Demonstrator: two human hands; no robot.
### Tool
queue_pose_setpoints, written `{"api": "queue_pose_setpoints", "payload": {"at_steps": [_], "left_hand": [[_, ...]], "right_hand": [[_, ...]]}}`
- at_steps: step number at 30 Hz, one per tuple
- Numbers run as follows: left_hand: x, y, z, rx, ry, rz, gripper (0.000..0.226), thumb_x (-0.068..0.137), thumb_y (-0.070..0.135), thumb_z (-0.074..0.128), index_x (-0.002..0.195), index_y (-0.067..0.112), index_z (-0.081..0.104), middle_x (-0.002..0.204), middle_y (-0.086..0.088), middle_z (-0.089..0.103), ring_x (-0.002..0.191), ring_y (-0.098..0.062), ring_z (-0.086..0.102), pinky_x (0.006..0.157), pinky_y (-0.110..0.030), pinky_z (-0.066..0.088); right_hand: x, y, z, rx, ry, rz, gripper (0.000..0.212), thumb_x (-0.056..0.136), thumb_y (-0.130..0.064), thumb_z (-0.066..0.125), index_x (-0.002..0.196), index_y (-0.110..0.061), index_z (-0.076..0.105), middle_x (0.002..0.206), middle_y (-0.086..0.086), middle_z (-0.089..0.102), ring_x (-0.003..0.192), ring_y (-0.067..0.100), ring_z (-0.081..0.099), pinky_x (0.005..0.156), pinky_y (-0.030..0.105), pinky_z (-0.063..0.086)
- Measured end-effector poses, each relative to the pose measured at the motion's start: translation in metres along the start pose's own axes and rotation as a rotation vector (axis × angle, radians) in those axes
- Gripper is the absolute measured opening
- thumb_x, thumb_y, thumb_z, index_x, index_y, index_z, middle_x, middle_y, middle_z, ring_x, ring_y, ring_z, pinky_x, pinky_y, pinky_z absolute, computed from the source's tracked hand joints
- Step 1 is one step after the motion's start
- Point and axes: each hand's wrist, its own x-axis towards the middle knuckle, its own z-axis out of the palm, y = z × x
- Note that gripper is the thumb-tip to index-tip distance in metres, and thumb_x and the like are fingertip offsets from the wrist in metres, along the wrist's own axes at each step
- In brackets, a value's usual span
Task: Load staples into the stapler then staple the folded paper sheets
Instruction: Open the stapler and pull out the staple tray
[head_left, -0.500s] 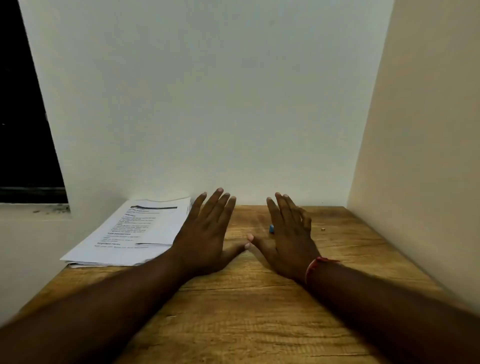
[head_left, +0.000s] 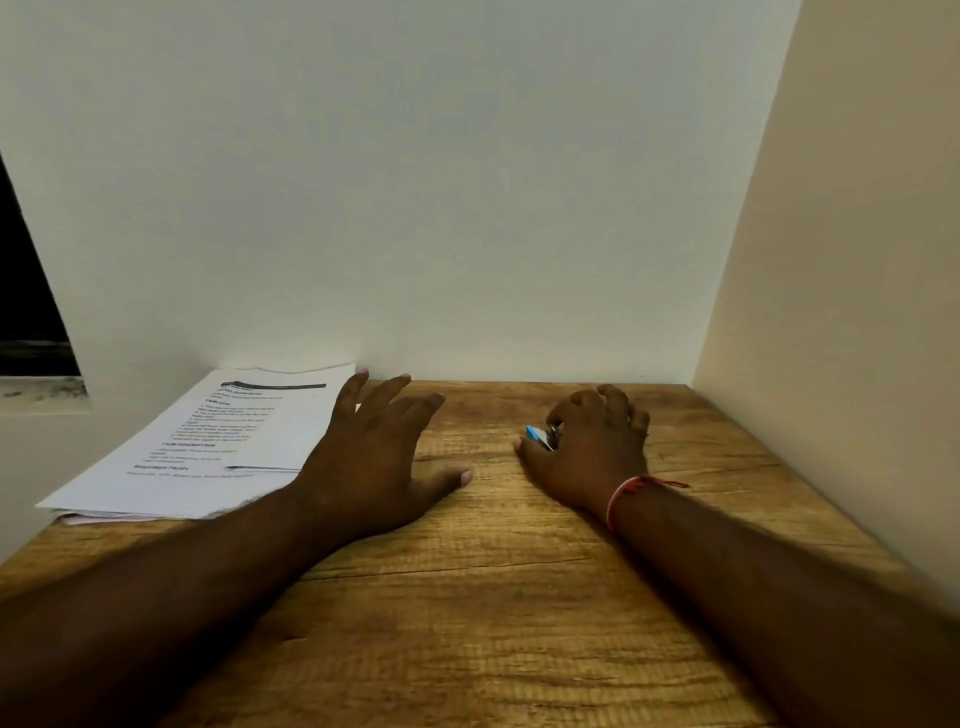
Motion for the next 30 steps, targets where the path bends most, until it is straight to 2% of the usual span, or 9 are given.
{"api": "queue_pose_setpoints", "payload": {"at_steps": [5, 8, 10, 13, 16, 18, 22, 27, 30], "left_hand": [[-0.003, 0.011, -0.008, -0.158, 0.017, -0.037, 0.088, 0.088, 0.082, 0.069, 0.161, 0.036, 0.052, 0.168, 0.01, 0.051, 0.168, -0.013, 0.025, 0.14, -0.042, 0.005], [-0.005, 0.014, -0.009, -0.267, 0.04, -0.064, 0.083, 0.087, 0.077, 0.075, 0.158, 0.039, 0.056, 0.162, 0.018, 0.055, 0.159, -0.011, 0.038, 0.133, -0.036, 0.028], [-0.006, 0.015, -0.009, -0.385, 0.053, -0.099, 0.08, 0.085, 0.075, 0.079, 0.154, 0.041, 0.059, 0.148, 0.024, 0.065, 0.14, -0.001, 0.056, 0.118, -0.029, 0.048], [-0.005, 0.022, -0.012, -0.6, 0.044, -0.215, 0.071, 0.082, 0.065, 0.088, 0.146, 0.042, 0.066, 0.125, 0.025, 0.076, 0.103, 0.011, 0.07, 0.09, -0.013, 0.055], [-0.002, 0.025, -0.011, -0.8, 0.036, -0.276, 0.062, 0.084, 0.058, 0.091, 0.138, 0.036, 0.072, 0.113, 0.018, 0.083, 0.096, 0.001, 0.079, 0.093, -0.031, 0.068], [-0.002, 0.025, -0.011, -0.928, 0.015, -0.271, 0.049, 0.088, 0.047, 0.092, 0.132, 0.031, 0.077, 0.107, 0.012, 0.087, 0.095, -0.009, 0.084, 0.095, -0.046, 0.07], [-0.005, 0.024, -0.014, -1.003, 0.044, -0.229, 0.025, 0.095, 0.033, 0.088, 0.118, 0.025, 0.085, 0.1, 0.005, 0.089, 0.093, -0.017, 0.086, 0.096, -0.052, 0.069], [-0.006, 0.02, -0.018, -0.99, 0.013, -0.167, 0.023, 0.093, 0.032, 0.089, 0.116, 0.029, 0.086, 0.102, 0.007, 0.088, 0.098, -0.015, 0.085, 0.1, -0.047, 0.067], [-0.008, 0.02, -0.02, -0.909, 0.015, -0.099, 0.025, 0.09, 0.032, 0.092, 0.114, 0.034, 0.087, 0.105, 0.018, 0.087, 0.105, -0.003, 0.081, 0.096, -0.026, 0.062]], "right_hand": [[-0.003, -0.003, 0.0, 0.087, 0.045, -0.083, 0.043, 0.096, -0.065, 0.063, 0.125, -0.033, 0.07, 0.134, -0.007, 0.068, 0.154, 0.025, 0.035, 0.122, 0.049, 0.019], [-0.007, -0.003, -0.001, 0.151, 0.093, -0.146, 0.041, 0.095, -0.061, 0.071, 0.124, -0.032, 0.07, 0.119, -0.011, 0.071, 0.14, 0.02, 0.046, 0.118, 0.047, 0.022], [-0.011, -0.005, -0.002, 0.176, 0.116, -0.191, 0.043, 0.094, -0.061, 0.073, 0.128, -0.035, 0.069, 0.116, -0.012, 0.07, 0.129, 0.017, 0.052, 0.114, 0.044, 0.028], [-0.021, -0.01, -0.005, 0.315, 0.119, -0.244, 0.047, 0.092, -0.063, 0.077, 0.132, -0.042, 0.064, 0.118, -0.016, 0.068, 0.113, 0.008, 0.057, 0.101, 0.037, 0.051], [-0.033, -0.019, -0.01, 0.528, 0.135, -0.283, 0.045, 0.091, -0.062, 0.081, 0.129, -0.044, 0.065, 0.113, -0.024, 0.067, 0.095, 0.001, 0.064, 0.078, 0.024, 0.058], [-0.04, -0.025, -0.016, 0.629, 0.159, -0.32, 0.039, 0.093, -0.058, 0.081, 0.126, -0.043, 0.069, 0.109, -0.024, 0.07, 0.091, 0.001, 0.068, 0.073, 0.023, 0.058], [-0.046, -0.032, -0.021, 0.761, 0.181, -0.395, 0.023, 0.096, -0.035, 0.086, 0.117, -0.035, 0.077, 0.101, -0.023, 0.074, 0.095, 0.003, 0.073, 0.069, 0.026, 0.063], [-0.048, -0.03, -0.024, 0.891, 0.129, -0.359, 0.022, 0.096, -0.027, 0.086, 0.115, -0.035, 0.079, 0.1, -0.016, 0.079, 0.085, 0.004, 0.079, 0.07, 0.024, 0.066], [-0.045, -0.027, -0.025, 0.967, 0.081, -0.304, 0.023, 0.099, -0.02, 0.083, 0.117, -0.034, 0.078, 0.102, -0.014, 0.081, 0.092, 0.001, 0.08, 0.079, 0.023, 0.067]]}}
